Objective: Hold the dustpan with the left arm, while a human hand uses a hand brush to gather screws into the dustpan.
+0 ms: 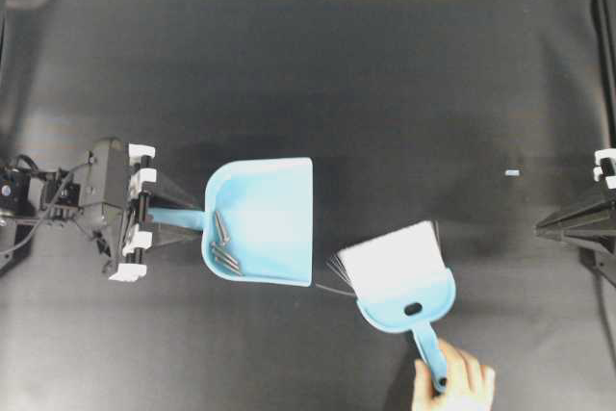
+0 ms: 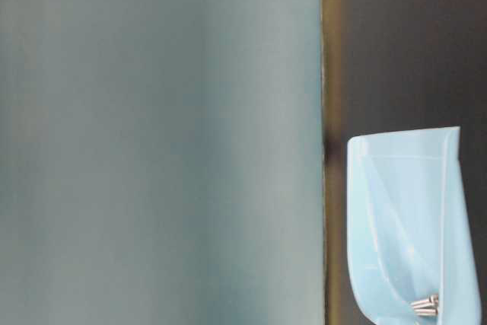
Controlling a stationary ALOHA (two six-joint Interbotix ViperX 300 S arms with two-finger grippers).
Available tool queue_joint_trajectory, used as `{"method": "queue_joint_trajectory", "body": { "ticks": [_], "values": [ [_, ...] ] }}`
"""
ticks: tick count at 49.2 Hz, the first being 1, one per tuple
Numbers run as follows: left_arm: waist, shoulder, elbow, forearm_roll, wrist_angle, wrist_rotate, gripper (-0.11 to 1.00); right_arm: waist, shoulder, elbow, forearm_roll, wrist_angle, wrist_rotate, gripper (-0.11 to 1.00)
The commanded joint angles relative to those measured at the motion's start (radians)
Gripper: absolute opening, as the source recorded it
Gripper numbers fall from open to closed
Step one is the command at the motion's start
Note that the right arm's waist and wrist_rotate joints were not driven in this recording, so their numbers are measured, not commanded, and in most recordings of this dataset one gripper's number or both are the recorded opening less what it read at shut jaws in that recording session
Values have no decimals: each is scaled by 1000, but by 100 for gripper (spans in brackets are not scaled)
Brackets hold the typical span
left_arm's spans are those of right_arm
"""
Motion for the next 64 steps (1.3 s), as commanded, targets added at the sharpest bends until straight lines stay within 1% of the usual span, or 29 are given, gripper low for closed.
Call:
{"method": "queue_joint_trajectory", "body": {
  "ticks": [1,12,64],
  "values": [
    [-5,-6,-9,3,-2,-3,31,0,5,-6,2,-5,0,0],
    [-8,-5,-17,3,46,-2,31,0,5,-5,2,-5,0,0],
    [-8,-2,-23,3,52,3,31,0,5,-5,2,-5,2,0]
  ]
}}
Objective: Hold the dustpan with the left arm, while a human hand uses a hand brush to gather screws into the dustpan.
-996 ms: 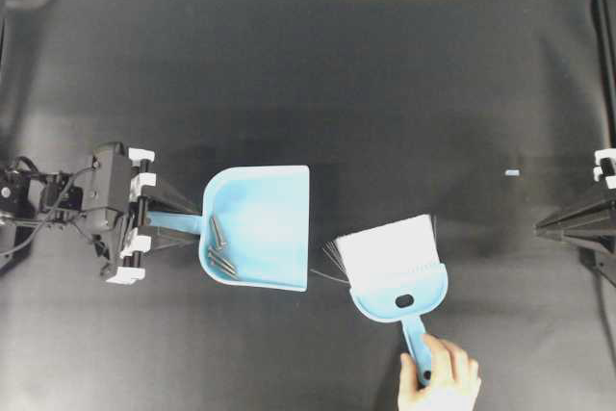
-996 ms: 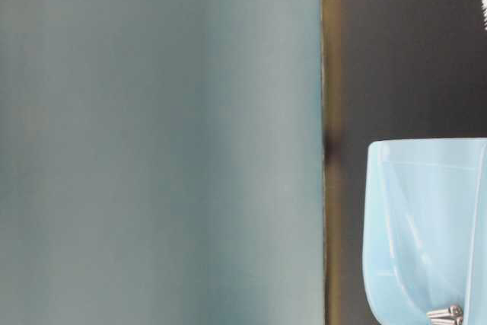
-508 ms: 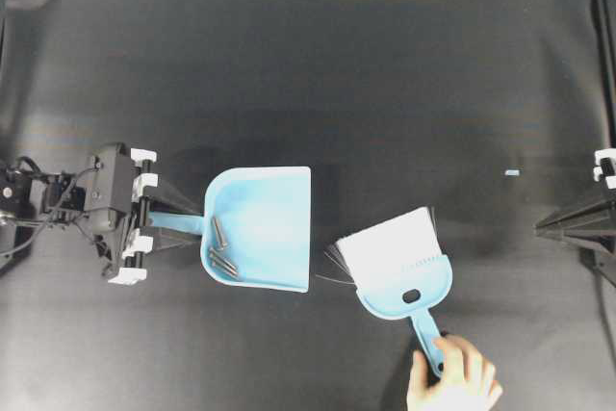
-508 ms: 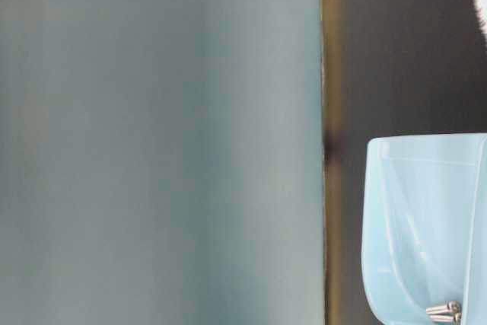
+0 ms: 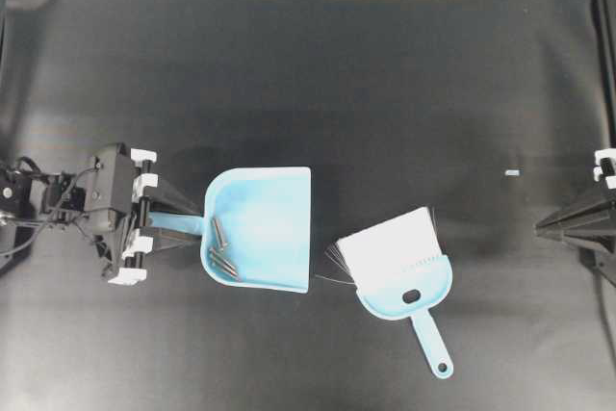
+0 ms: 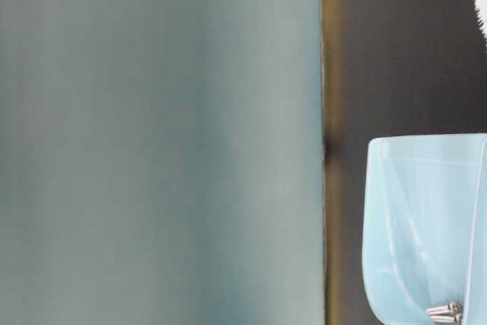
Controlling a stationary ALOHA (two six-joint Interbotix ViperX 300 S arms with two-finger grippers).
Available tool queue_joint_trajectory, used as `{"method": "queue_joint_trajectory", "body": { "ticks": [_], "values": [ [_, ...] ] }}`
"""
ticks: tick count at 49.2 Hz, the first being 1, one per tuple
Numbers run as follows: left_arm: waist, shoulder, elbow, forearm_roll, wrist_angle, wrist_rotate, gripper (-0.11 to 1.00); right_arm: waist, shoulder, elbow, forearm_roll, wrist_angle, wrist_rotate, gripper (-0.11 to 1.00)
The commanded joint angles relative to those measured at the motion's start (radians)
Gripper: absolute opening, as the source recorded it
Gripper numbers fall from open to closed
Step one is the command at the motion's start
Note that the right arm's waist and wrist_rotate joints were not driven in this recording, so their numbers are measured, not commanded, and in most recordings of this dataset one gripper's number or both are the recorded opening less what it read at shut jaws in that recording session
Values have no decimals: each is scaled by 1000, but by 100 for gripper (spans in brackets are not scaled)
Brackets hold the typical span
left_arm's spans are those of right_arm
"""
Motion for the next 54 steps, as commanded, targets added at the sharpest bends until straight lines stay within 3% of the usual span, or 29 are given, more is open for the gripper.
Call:
{"method": "queue_joint_trajectory", "body": {
  "ticks": [1,54],
  "values": [
    [0,-3,-14,3,-5,6,31,0,5,-5,2,-5,0,0],
    [15,3,-20,3,-2,12,31,0,3,-5,2,-5,0,0]
  ]
}}
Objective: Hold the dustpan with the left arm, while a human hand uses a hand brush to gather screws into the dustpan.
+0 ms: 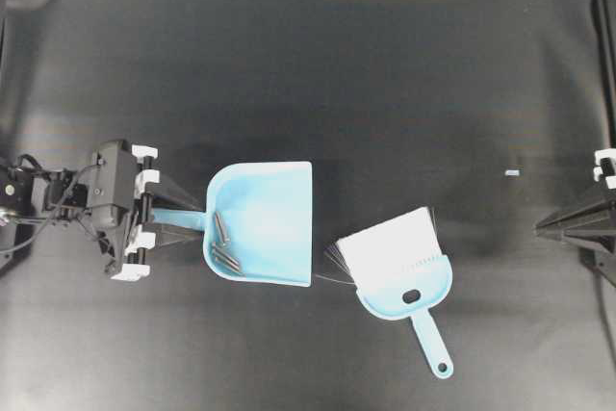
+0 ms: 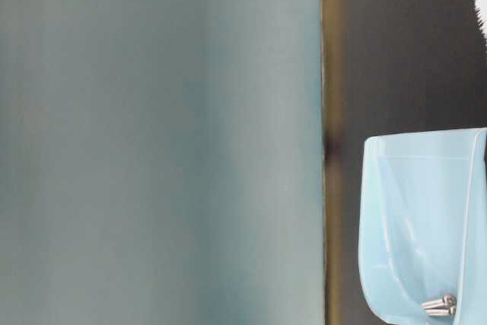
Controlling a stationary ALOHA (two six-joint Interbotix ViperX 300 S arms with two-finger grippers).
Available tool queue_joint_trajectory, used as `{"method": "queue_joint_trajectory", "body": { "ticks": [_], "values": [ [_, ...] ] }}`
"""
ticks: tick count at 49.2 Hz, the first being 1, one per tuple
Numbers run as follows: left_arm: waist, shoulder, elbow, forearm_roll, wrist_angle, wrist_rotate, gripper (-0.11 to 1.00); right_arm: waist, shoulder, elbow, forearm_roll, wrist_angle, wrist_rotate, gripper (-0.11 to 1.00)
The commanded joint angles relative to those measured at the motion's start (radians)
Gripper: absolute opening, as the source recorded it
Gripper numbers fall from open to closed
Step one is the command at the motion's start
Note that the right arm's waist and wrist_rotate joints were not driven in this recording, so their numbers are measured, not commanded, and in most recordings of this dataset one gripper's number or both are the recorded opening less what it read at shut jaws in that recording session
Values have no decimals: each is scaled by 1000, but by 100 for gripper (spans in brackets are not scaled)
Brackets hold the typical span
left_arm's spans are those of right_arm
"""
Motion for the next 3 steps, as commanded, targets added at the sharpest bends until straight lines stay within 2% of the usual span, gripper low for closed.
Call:
{"method": "queue_joint_trajectory", "body": {
  "ticks": [1,3],
  "values": [
    [-2,0,-14,5,2,2,31,0,3,-5,2,-5,0,0],
    [-2,2,-14,5,12,2,31,0,3,-5,2,-3,2,0]
  ]
}}
